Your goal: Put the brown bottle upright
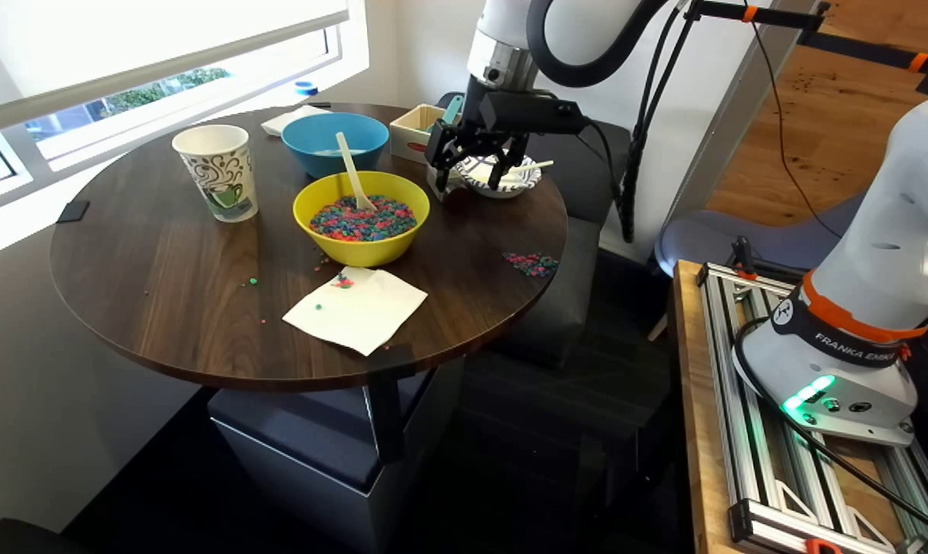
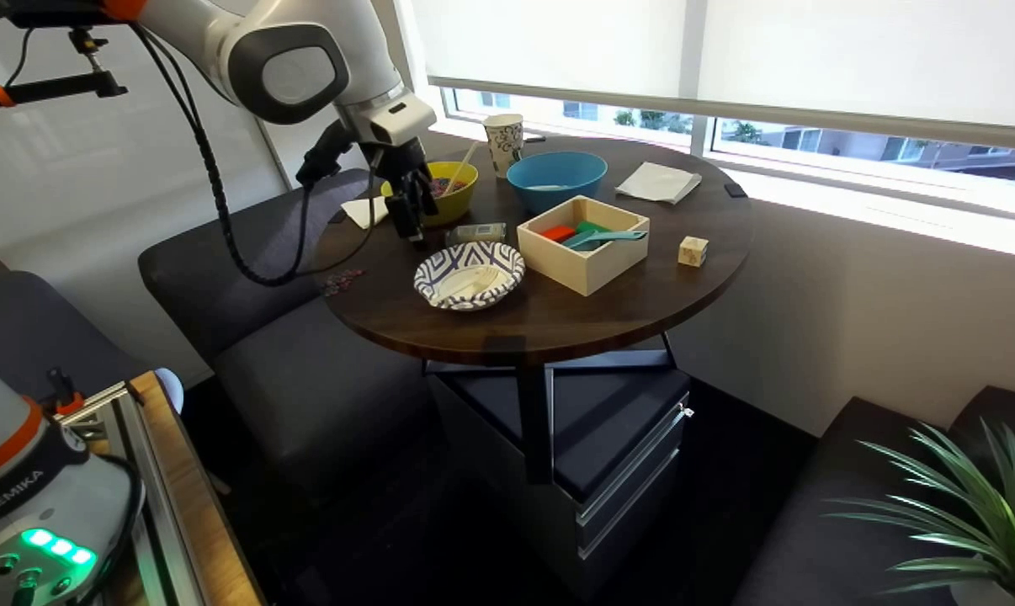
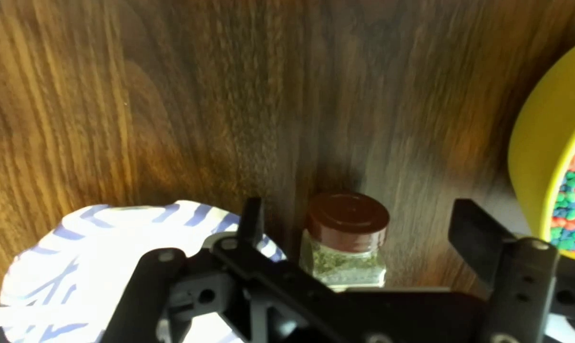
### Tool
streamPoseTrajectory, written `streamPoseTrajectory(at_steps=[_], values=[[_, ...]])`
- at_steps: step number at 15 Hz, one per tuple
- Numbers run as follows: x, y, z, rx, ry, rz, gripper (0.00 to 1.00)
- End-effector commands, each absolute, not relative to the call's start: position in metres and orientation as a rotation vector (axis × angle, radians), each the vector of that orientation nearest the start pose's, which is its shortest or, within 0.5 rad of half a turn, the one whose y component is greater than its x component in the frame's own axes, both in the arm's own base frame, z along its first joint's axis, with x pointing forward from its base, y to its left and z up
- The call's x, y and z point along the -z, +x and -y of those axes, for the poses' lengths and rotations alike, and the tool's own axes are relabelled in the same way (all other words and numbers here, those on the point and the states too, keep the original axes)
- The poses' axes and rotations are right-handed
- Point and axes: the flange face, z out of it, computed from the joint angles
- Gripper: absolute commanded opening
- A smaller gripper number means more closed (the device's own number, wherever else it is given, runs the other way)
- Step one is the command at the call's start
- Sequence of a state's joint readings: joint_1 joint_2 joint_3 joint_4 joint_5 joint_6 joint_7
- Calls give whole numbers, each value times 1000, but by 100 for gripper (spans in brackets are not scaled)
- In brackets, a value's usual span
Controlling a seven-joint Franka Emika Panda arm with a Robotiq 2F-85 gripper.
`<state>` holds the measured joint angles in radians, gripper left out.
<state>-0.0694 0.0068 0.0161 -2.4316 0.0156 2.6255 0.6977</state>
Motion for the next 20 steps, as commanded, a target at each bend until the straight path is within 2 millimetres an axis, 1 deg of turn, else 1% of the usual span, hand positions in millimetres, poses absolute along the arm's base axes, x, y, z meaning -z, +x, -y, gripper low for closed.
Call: streamPoseTrajectory(at_steps=[1,4,9,15,20], values=[[-312,498,26,294,-2842,-1221,100],[-307,498,18,289,-2833,-1249,100],[-309,501,8,322,-2827,-1223,100],[-297,508,18,369,-2868,-1217,100],[-290,512,19,385,-2864,-1227,100]])
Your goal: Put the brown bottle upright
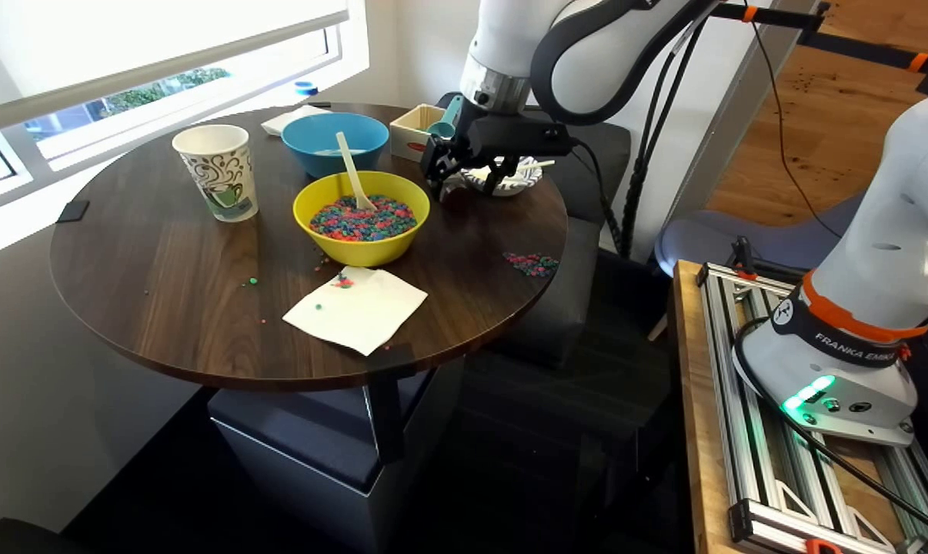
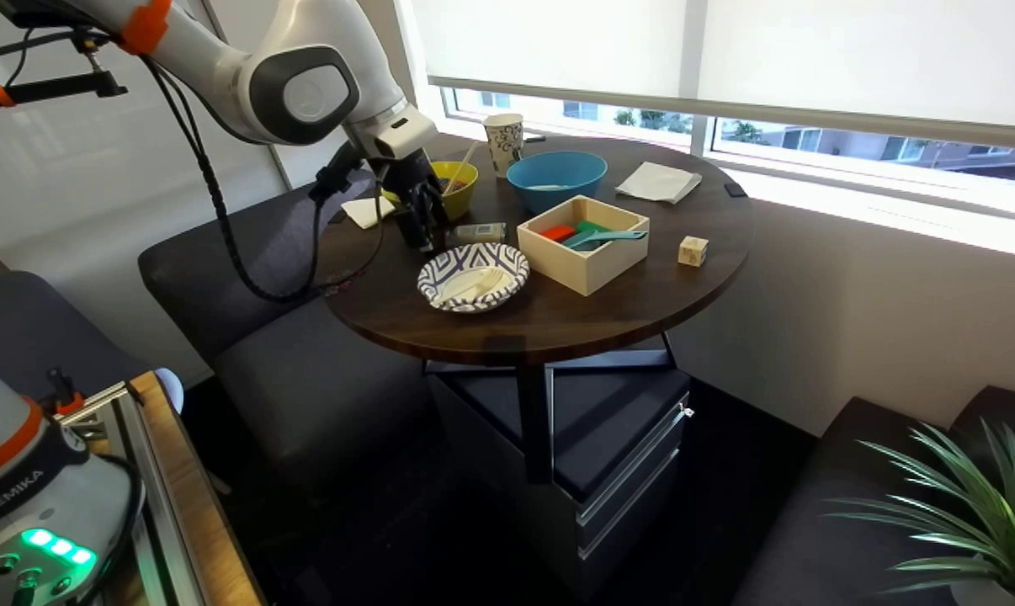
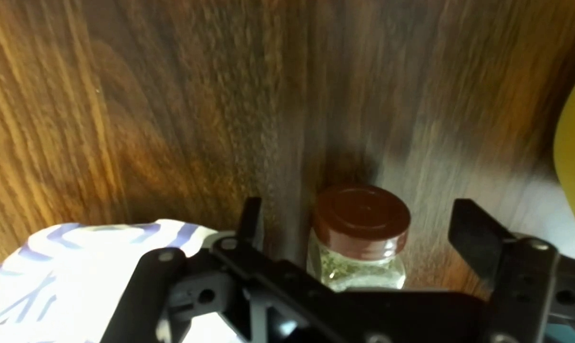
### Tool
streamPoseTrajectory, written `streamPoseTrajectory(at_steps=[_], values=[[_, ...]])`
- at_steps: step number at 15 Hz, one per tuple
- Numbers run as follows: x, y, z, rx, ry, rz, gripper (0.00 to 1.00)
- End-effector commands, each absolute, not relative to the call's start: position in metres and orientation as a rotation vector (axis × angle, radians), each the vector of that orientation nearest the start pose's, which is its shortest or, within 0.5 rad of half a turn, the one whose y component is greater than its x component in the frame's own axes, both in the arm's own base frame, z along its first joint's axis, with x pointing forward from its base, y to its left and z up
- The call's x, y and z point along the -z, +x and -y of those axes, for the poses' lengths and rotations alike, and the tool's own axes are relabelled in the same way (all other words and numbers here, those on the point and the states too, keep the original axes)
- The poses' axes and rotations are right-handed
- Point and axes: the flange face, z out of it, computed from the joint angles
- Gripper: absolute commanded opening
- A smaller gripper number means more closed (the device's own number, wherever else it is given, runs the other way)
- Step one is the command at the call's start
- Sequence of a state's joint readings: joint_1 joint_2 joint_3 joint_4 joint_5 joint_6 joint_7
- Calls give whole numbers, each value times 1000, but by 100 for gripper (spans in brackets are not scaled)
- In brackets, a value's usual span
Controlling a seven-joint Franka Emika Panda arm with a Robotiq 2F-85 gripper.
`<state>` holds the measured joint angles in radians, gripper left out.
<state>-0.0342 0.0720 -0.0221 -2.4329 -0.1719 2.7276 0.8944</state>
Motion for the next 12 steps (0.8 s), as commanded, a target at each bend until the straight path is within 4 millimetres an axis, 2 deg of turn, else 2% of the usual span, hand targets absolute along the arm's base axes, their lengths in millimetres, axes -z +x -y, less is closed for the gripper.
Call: streamPoseTrajectory(at_steps=[1,4,12], values=[[-288,512,18,373,-2870,-1229,100],[-285,512,12,359,-2875,-1232,100],[-286,515,1,493,-2931,-1278,96]])
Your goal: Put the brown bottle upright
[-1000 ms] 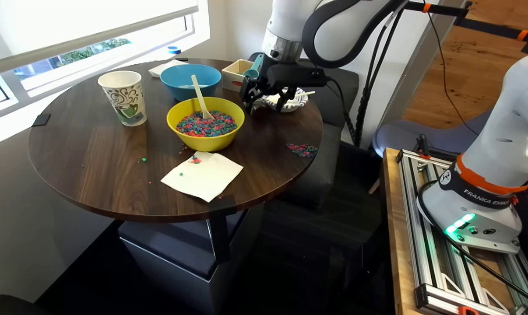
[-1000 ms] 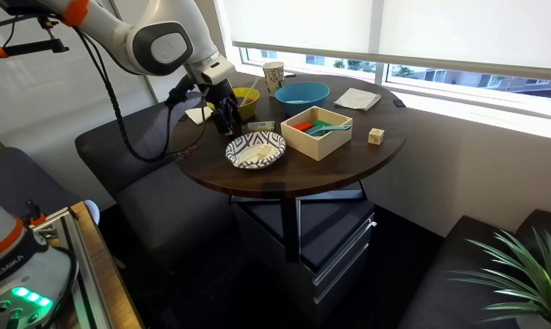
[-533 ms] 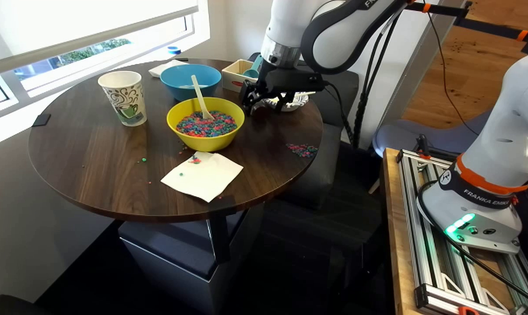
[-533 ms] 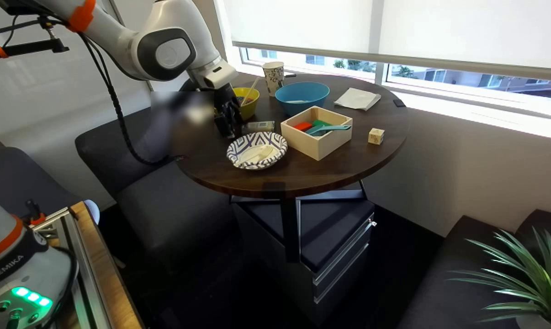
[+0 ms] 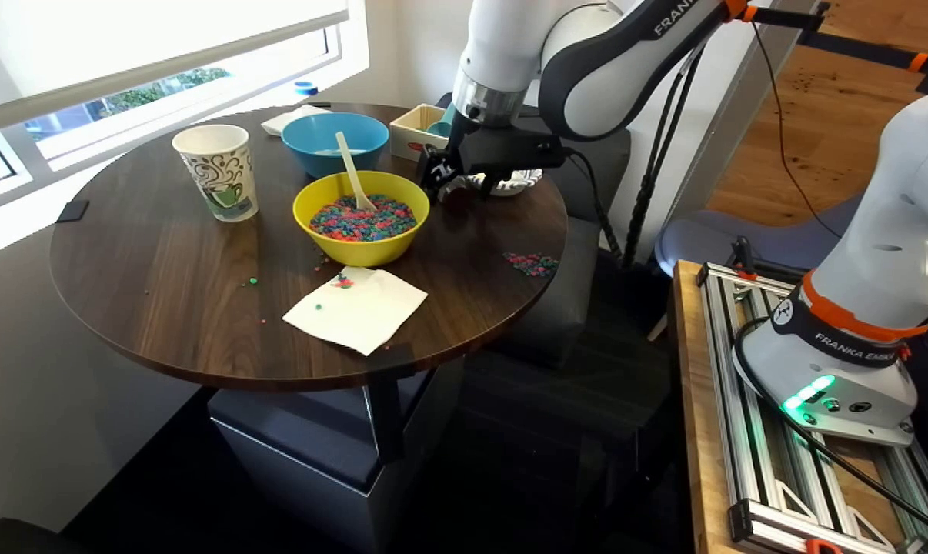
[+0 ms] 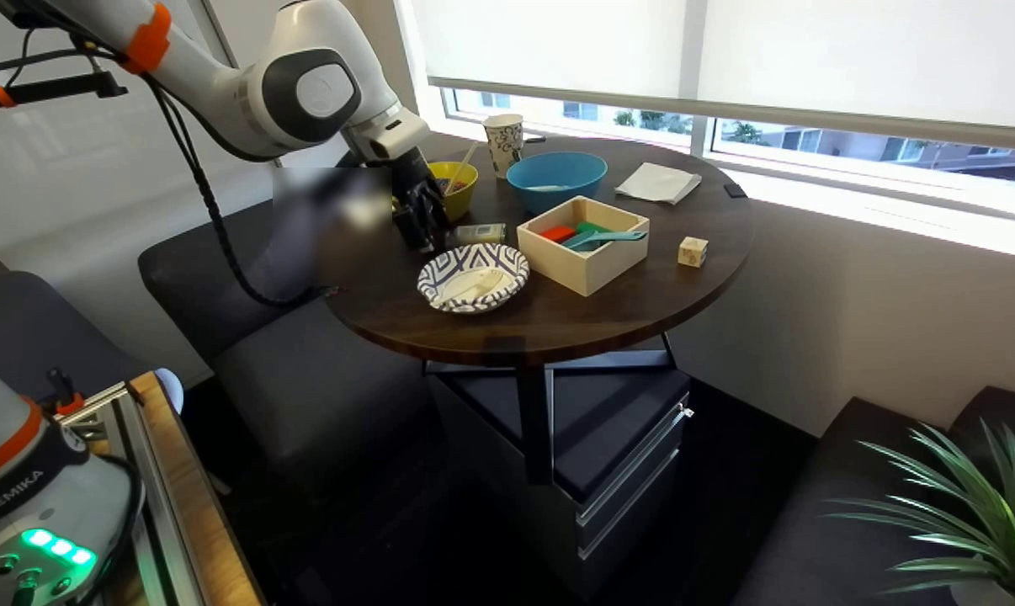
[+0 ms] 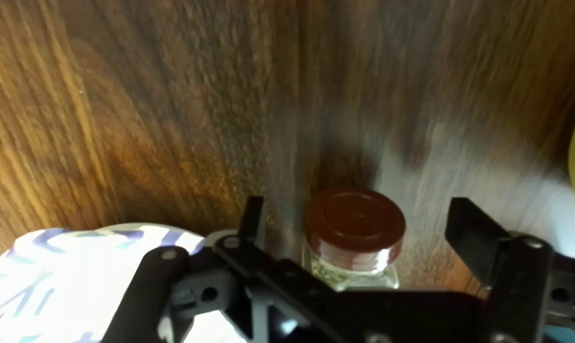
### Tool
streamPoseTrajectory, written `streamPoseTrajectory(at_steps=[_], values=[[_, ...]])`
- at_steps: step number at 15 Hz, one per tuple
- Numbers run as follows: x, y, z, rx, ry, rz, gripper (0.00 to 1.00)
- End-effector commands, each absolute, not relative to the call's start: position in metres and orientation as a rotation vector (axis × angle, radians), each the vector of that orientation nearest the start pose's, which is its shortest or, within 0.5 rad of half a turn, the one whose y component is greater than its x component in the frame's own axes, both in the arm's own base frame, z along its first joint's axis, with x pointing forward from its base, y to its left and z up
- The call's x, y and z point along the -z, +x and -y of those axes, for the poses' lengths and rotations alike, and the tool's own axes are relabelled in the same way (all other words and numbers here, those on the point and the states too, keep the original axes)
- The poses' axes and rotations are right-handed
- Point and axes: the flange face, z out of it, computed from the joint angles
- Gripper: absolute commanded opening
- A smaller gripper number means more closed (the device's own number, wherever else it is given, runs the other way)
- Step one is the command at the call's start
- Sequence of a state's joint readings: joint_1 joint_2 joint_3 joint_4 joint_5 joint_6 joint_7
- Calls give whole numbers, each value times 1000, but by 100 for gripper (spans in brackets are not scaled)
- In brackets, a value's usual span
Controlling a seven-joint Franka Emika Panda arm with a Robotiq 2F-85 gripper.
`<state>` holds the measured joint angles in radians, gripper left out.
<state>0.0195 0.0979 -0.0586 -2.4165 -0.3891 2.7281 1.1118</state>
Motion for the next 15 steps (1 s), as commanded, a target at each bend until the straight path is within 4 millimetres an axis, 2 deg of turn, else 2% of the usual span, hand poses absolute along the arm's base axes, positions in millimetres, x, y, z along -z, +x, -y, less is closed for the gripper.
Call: streamPoseTrajectory(at_steps=[1,3,5,7,8,9,10,11,13,14,15], values=[[-285,515,0,506,-2942,-1272,96],[-283,515,-1,523,-2957,-1268,99],[-282,515,-2,542,-2969,-1267,96],[-278,514,-5,548,-2981,-1266,91],[-276,513,-6,541,-2985,-1262,82],[-274,512,-8,541,-2990,-1259,83],[-273,512,-10,531,-2992,-1253,80],[-272,511,-11,527,-2995,-1251,71],[-271,511,-14,521,-3000,-1237,73],[-271,511,-15,524,-3001,-1233,65],[-271,511,-16,534,-3001,-1223,49]])
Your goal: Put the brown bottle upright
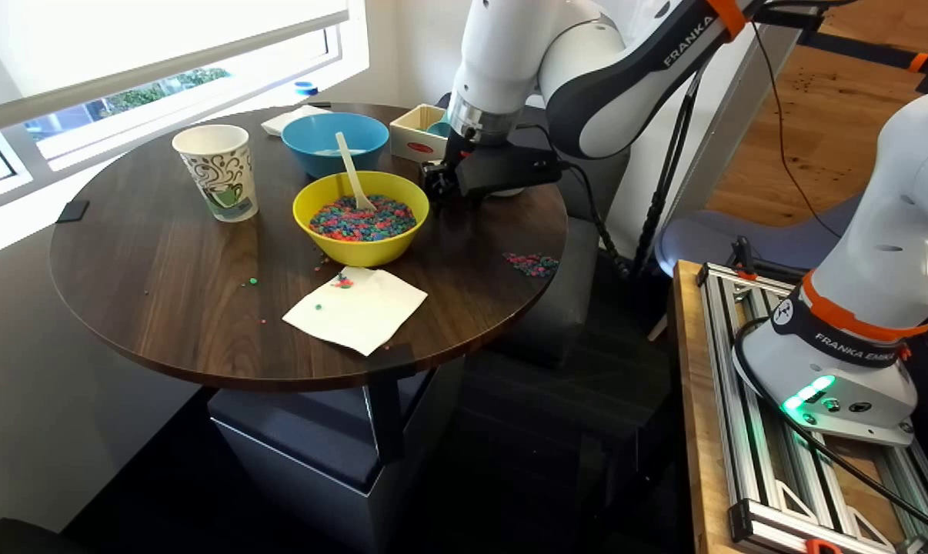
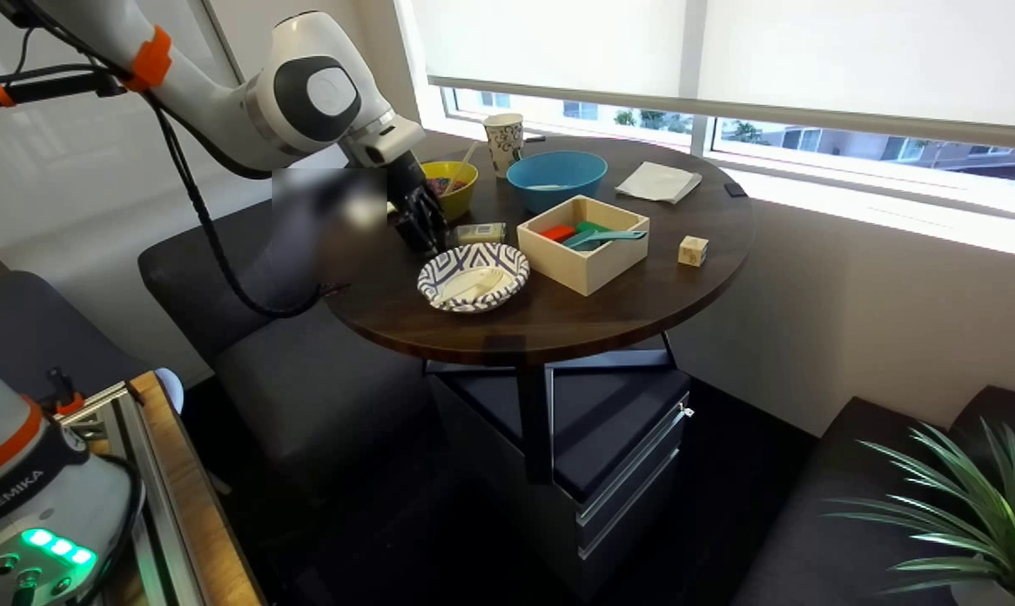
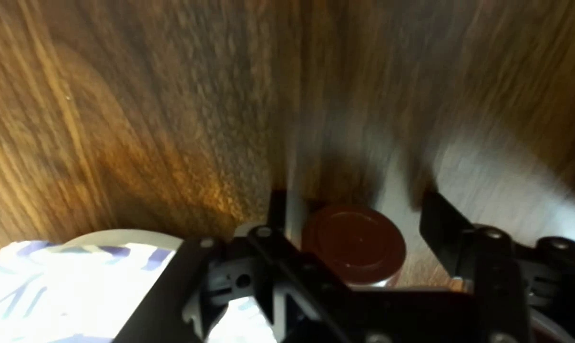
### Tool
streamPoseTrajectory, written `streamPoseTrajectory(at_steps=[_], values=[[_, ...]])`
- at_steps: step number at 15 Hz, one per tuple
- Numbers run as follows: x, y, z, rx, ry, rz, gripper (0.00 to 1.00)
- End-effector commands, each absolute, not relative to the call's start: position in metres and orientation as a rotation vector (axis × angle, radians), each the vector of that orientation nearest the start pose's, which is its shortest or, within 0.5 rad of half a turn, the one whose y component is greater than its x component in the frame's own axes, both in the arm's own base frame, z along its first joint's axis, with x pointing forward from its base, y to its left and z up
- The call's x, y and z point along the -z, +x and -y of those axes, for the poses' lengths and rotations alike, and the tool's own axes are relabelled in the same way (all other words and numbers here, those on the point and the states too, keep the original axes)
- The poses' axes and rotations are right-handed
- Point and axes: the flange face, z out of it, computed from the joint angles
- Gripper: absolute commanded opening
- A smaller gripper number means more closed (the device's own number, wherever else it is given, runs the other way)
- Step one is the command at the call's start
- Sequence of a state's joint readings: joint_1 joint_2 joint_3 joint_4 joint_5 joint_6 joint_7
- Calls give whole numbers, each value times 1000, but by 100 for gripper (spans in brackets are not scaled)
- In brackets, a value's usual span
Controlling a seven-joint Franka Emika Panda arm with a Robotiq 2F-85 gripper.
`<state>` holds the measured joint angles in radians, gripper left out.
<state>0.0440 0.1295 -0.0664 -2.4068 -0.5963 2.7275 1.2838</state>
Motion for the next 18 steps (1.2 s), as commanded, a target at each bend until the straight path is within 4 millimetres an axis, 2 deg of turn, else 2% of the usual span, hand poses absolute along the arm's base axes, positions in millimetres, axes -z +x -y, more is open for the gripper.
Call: streamPoseTrajectory(at_steps=[1,2,3,4,5,6,8,14,18], values=[[-273,512,-16,549,-3002,-1215,42],[-275,513,-16,564,-3008,-1211,34],[-276,514,-17,573,-3011,-1211,30],[-276,514,-16,583,-3017,-1214,36],[-275,514,-16,589,-3022,-1216,27],[-275,513,-16,593,-3026,-1217,24],[-280,508,-22,577,-3016,-1202,24],[-323,483,-40,543,-2962,-1056,24],[-354,477,-45,522,-2933,-998,24]])
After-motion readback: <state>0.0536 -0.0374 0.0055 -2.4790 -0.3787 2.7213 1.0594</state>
